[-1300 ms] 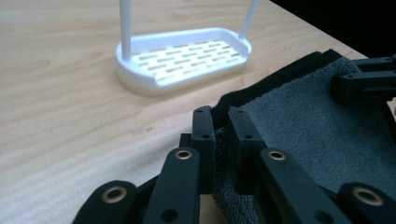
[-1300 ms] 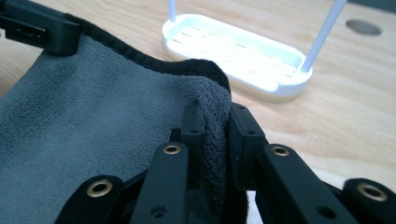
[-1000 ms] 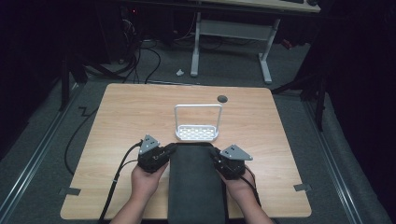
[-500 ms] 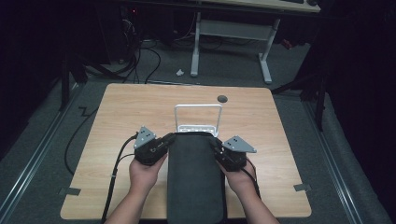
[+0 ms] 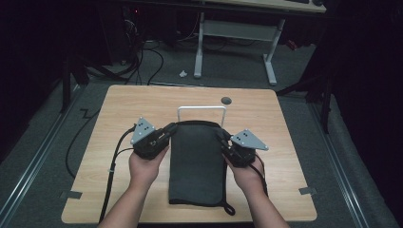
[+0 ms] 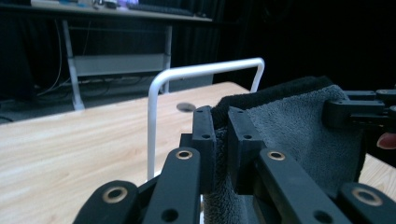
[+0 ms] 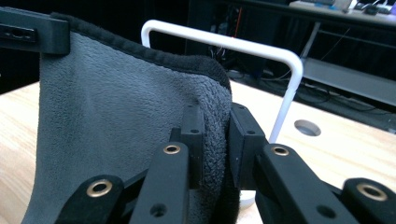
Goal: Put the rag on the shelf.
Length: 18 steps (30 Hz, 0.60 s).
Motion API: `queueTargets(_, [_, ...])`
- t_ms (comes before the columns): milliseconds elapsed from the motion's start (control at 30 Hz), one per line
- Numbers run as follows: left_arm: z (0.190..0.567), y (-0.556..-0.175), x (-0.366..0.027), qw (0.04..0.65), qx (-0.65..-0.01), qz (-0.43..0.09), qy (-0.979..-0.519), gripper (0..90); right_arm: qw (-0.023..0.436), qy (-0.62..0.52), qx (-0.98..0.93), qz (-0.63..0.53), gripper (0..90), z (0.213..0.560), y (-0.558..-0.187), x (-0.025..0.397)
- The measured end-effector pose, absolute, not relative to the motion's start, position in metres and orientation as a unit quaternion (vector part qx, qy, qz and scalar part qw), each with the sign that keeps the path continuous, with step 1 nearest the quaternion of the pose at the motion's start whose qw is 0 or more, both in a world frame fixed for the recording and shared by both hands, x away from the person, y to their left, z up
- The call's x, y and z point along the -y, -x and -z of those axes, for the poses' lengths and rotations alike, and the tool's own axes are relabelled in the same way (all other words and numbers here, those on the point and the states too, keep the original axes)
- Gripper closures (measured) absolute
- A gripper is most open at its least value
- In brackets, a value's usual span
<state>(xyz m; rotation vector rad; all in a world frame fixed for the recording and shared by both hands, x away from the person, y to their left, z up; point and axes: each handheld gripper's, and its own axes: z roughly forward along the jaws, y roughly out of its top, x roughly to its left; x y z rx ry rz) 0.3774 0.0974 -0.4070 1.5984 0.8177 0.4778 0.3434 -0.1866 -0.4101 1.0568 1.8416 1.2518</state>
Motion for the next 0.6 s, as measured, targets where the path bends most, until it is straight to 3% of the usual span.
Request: queueTargets(600, [0.370,-0.383,-0.094,0.616,-0.336,-0.239,-0.671,83.2,0.352,-0.391,-0.685,-0.504,79.0,0.374,-0.349,0.191])
